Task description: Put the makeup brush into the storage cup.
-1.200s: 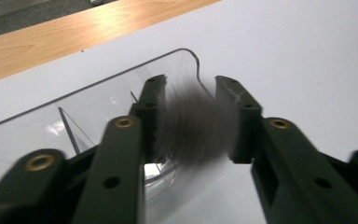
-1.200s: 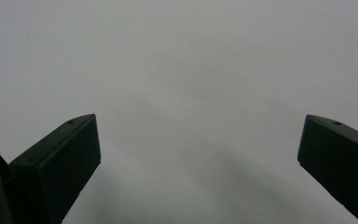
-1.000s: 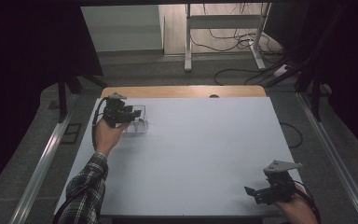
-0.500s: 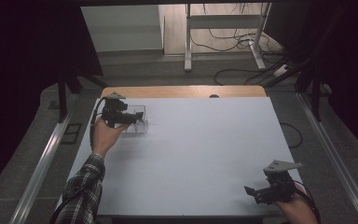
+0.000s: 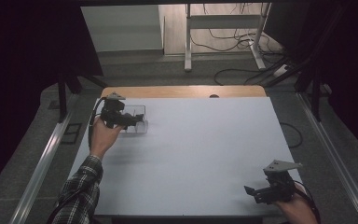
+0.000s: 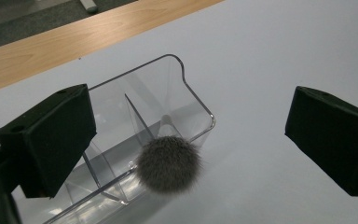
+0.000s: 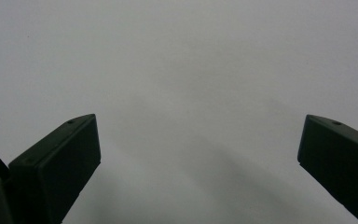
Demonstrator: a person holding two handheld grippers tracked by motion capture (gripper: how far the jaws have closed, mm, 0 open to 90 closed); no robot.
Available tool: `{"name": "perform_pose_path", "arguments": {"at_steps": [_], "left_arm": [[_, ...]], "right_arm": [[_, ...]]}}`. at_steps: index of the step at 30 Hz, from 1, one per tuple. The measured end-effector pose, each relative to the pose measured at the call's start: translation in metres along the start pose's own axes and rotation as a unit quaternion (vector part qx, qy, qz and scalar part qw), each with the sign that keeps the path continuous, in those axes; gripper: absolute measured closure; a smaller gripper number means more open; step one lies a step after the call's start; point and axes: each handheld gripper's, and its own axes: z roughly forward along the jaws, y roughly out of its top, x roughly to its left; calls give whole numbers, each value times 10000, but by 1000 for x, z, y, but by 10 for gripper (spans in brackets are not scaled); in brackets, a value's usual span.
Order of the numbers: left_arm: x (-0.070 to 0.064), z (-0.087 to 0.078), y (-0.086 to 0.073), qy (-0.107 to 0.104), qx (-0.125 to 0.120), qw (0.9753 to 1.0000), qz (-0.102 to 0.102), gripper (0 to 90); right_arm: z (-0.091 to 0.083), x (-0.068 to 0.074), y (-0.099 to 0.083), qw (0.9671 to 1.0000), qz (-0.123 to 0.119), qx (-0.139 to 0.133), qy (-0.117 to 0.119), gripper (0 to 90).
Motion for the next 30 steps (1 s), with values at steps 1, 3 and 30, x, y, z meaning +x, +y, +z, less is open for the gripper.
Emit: {"name": "perform_pose_path", "arguments": {"at_steps": [1,3,30], "left_arm": [[-1,-1,0,3,-3,10000,28,10],[-2,-3,-1,16,-8,10000,60,3],[-13,-21,-23,-150,7,9998,92,0]], "right_arm": [[0,0,0,10000,-5,6,-2,0],[0,0,0,10000,-7,7,-3,0],[1,1,1,10000,-14,14,-7,0]]}}
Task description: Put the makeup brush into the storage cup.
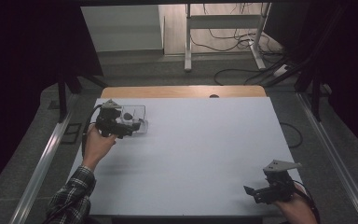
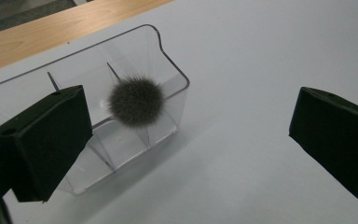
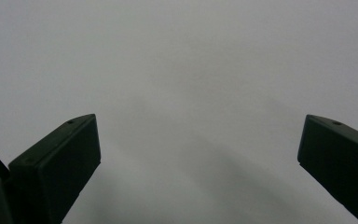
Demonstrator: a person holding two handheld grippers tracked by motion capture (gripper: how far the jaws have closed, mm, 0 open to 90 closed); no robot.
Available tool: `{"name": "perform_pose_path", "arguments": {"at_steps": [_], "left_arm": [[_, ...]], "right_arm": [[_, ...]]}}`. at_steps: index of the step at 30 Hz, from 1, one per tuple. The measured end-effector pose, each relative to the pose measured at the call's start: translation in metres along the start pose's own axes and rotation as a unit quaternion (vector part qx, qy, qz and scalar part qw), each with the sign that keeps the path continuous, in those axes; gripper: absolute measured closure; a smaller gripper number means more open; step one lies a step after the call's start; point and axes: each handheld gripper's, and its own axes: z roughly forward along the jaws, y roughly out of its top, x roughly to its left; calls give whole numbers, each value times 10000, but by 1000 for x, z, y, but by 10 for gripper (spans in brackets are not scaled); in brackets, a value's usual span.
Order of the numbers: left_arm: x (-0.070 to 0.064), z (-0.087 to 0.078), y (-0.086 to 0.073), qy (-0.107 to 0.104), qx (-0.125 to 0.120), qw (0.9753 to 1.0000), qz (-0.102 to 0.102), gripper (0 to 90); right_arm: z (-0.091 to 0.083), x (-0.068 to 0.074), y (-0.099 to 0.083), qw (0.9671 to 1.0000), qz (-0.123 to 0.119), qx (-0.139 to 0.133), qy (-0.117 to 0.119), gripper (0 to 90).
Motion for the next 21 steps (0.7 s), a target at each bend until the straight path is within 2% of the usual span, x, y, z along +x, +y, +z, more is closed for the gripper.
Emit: {"name": "perform_pose_path", "arguments": {"at_steps": [8,17,21], "left_arm": [[-5,-3,-8,-118,15,9999,-68,0],[-11,-9,-17,-131,-24,9999,-31,0],[-13,-10,-23,-214,-29,9998,-44,0]], "right_arm": [[0,0,0,10000,12,-2,5,0],[0,0,1,10000,12,-33,22,0],[-1,0,1,10000,20,-46,40,0]]}}
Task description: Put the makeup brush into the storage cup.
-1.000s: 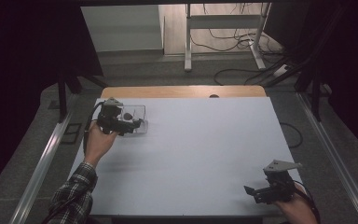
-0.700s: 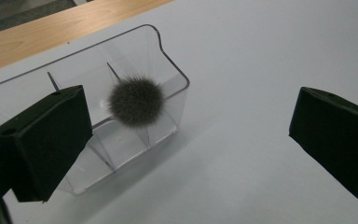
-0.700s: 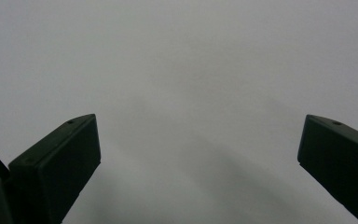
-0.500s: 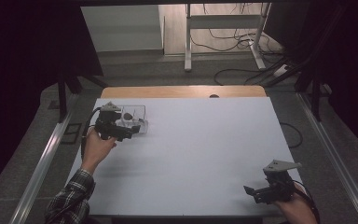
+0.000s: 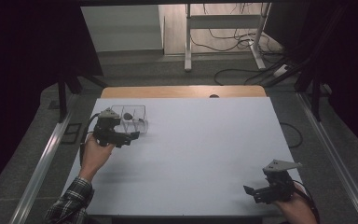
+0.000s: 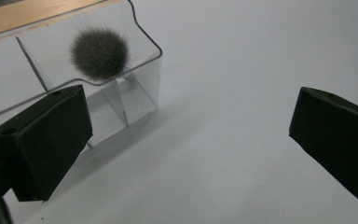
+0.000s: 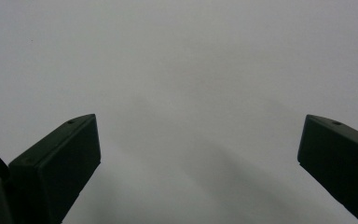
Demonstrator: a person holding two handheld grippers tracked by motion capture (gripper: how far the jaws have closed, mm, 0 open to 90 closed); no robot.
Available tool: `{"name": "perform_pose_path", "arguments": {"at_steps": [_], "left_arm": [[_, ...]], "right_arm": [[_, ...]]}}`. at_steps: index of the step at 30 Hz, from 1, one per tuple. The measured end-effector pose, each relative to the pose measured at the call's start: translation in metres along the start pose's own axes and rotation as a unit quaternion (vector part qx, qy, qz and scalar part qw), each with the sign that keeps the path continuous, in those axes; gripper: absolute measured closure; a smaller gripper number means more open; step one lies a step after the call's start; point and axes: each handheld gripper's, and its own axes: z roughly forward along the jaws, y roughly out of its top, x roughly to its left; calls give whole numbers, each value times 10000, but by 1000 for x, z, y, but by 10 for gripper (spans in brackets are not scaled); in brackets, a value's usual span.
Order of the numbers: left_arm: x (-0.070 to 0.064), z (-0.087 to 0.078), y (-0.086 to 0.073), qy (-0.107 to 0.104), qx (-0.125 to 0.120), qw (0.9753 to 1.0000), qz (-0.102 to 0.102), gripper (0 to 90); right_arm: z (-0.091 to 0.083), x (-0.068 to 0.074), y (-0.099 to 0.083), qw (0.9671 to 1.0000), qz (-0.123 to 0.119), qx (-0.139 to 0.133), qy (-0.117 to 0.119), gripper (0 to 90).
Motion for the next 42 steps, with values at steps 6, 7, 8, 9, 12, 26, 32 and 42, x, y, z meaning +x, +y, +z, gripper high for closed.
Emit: {"name": "perform_pose_path", "arguments": {"at_steps": [6,7,8,9,12,26,32,42], "left_arm": [[-4,1,-10,-3,-39,10000,41,0],[-4,1,-12,-30,-70,10000,46,0],[-4,1,-13,-49,-85,9999,35,0],[-4,1,-15,-65,-80,9999,31,0],[-4,1,-18,-44,-71,10000,54,0],[-9,-3,-27,-64,-82,9999,81,0],[-10,-6,-32,-85,-88,9999,83,0],[-13,-13,-44,-65,-103,9999,13,0]], "right_arm": [[-1,0,0,10000,13,-73,7,0],[-1,0,0,10000,27,-88,8,0],[-1,0,1,9999,37,-101,4,0],[-1,0,1,9999,46,-126,4,0],[-2,0,1,9999,66,-156,17,0],[-4,-1,2,9994,145,-284,113,0],[-4,-1,3,9993,136,-316,132,0],[-6,-1,4,9990,123,-410,95,0]]}}
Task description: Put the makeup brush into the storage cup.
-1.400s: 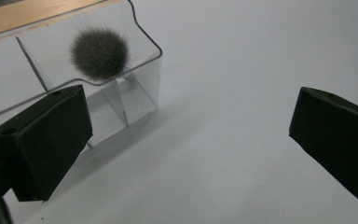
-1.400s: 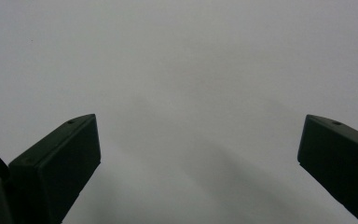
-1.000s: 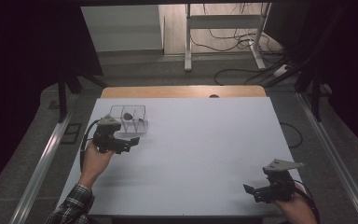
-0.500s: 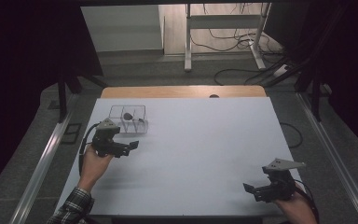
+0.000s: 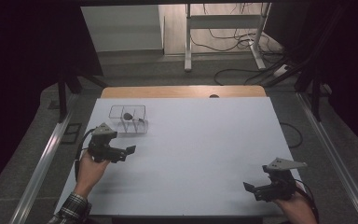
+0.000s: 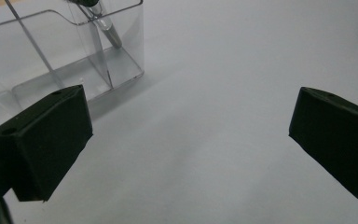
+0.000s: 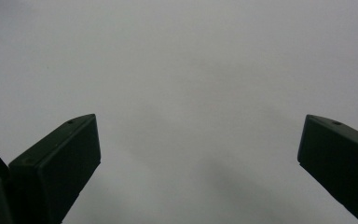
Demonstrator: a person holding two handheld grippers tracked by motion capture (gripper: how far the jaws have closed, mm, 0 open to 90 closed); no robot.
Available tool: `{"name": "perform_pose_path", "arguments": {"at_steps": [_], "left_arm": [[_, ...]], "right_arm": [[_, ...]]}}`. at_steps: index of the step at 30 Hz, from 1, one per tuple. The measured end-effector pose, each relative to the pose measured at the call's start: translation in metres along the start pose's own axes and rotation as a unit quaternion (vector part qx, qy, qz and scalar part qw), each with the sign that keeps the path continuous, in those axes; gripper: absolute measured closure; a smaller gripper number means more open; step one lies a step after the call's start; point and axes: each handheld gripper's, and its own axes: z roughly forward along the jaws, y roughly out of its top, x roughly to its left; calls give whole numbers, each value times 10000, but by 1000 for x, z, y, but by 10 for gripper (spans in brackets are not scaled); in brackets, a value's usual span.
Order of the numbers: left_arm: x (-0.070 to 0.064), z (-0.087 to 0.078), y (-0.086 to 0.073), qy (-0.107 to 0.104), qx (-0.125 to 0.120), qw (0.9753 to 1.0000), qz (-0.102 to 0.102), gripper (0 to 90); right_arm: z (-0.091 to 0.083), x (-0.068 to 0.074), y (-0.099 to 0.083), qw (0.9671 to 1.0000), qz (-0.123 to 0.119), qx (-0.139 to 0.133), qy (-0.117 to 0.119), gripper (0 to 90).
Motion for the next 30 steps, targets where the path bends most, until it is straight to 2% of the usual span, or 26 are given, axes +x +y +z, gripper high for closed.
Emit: {"name": "perform_pose_path", "arguments": {"at_steps": [7,30], "left_arm": [[-6,-5,-6,5,-11,10000,81,0],[-16,-20,-26,101,-60,9999,21,0]], "right_arm": [[-1,0,0,10000,-5,-25,-37,0],[-1,0,0,10000,-17,-73,-43,0]]}}
